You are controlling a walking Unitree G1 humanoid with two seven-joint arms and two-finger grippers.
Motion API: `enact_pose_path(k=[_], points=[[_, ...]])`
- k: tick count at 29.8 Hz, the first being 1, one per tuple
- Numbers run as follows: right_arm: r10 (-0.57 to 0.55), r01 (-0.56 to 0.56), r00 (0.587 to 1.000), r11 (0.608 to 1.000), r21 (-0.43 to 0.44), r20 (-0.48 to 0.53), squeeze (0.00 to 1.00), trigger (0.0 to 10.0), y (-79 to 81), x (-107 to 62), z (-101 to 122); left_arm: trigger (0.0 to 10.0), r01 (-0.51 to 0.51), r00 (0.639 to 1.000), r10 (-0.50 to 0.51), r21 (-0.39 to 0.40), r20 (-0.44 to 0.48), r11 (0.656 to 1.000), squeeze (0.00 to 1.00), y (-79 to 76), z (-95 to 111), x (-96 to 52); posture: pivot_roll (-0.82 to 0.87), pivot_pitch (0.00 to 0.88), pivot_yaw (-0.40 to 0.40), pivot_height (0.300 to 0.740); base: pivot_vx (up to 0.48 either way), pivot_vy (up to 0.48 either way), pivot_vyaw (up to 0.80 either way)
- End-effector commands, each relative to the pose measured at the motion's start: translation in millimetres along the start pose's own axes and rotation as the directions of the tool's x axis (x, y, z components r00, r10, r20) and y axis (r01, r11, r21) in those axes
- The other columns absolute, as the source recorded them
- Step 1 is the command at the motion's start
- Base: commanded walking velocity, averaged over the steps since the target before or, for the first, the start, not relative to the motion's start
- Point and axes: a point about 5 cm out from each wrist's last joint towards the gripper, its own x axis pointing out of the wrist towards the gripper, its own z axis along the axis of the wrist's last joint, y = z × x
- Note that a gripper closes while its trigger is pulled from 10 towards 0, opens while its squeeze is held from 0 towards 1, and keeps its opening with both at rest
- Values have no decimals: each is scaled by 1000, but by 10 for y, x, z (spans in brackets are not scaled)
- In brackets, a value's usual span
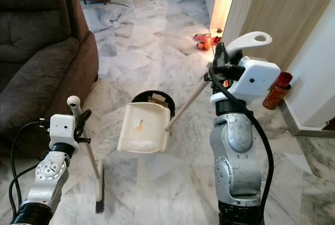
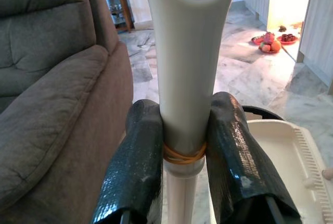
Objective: Sweep floor
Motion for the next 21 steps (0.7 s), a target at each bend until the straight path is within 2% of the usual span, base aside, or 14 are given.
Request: enact_pose_path(k=[1,5,13,15,19,21], points=[[15,-16,997,1000,9,79,0,10000,54,41,146,10000,-14,999,12,30,44,999,0,42,74,9,-27,68,3,740,0,0,0],[16,-16,997,1000,4,76,0,10000,58,48,138,10000,-17,999,16,31,45,999,0,41,75,10,-25,72,-1,740,0,0,530],[20,-21,997,1000,10,70,0,10000,71,53,126,10000,-25,999,23,33,45,999,0,53,68,3,-26,75,-2,740,0,0,0],[25,-25,997,1000,3,66,0,10000,80,51,117,10000,-27,999,25,34,47,999,0,57,72,5,-24,75,-3,740,0,0,431],[28,-28,997,1000,3,65,0,10000,85,52,113,10000,-28,998,26,35,49,999,0,60,76,10,-24,75,-3,740,246,0,550],[29,-30,998,1000,11,64,0,10000,90,52,110,10000,-28,998,26,36,50,999,0,60,81,13,-24,77,-2,740,270,0,0]])
